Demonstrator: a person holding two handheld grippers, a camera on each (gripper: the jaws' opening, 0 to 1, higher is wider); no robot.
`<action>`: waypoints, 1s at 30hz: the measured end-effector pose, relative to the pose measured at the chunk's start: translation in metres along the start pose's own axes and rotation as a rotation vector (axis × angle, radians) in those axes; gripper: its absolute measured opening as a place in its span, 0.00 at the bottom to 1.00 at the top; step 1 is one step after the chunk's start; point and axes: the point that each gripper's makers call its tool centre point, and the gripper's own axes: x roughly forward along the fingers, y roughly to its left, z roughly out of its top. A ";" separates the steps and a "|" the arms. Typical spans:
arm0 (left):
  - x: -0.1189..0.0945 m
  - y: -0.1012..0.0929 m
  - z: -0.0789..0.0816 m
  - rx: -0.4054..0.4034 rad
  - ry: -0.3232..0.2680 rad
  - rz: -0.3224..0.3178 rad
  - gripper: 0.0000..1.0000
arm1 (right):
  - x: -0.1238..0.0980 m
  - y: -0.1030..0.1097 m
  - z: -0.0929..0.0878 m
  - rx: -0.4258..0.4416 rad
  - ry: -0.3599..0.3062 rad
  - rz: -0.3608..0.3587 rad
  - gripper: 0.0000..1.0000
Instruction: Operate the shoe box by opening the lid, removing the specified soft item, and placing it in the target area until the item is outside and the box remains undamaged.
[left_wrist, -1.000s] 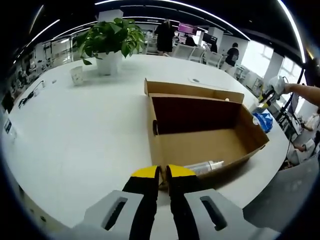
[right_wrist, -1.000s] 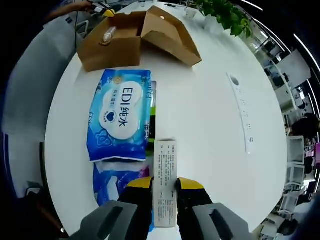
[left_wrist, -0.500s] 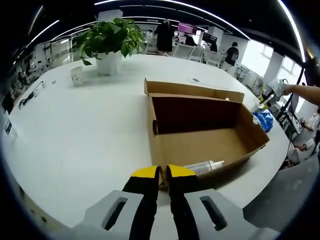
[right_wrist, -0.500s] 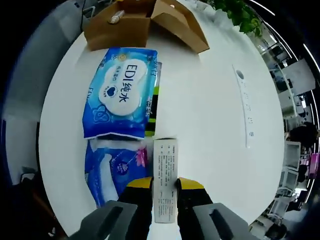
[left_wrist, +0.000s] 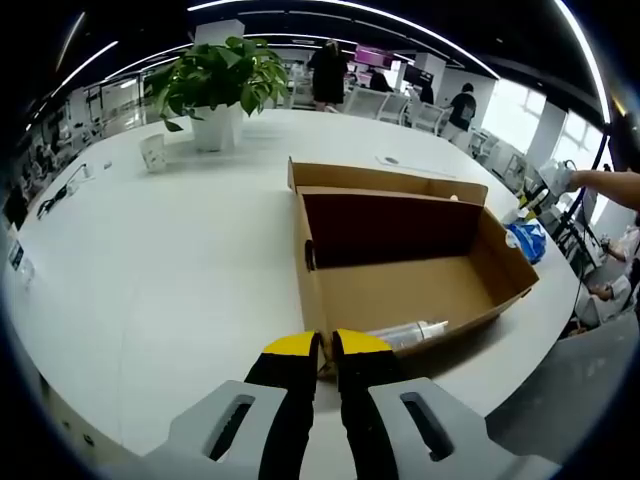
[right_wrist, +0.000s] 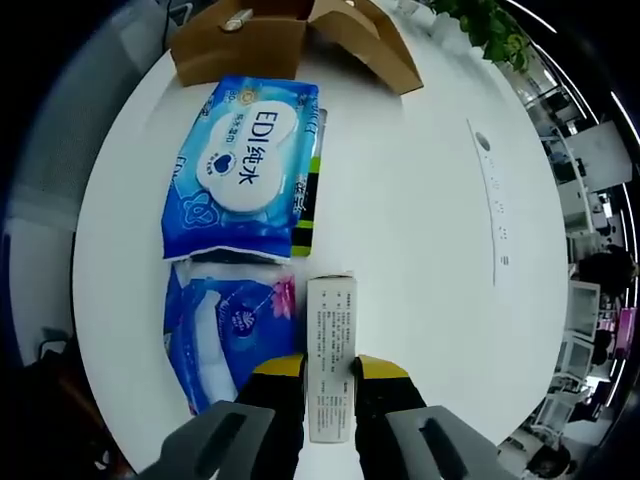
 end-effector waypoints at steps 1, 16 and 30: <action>0.000 0.000 0.000 0.000 0.001 0.000 0.05 | 0.000 0.000 0.000 -0.001 0.000 0.000 0.14; 0.001 0.000 0.000 0.002 0.013 0.010 0.05 | -0.004 -0.011 0.002 -0.005 -0.004 -0.036 0.20; -0.001 -0.001 0.002 0.030 0.024 0.024 0.05 | -0.011 -0.010 0.005 0.088 -0.040 -0.074 0.25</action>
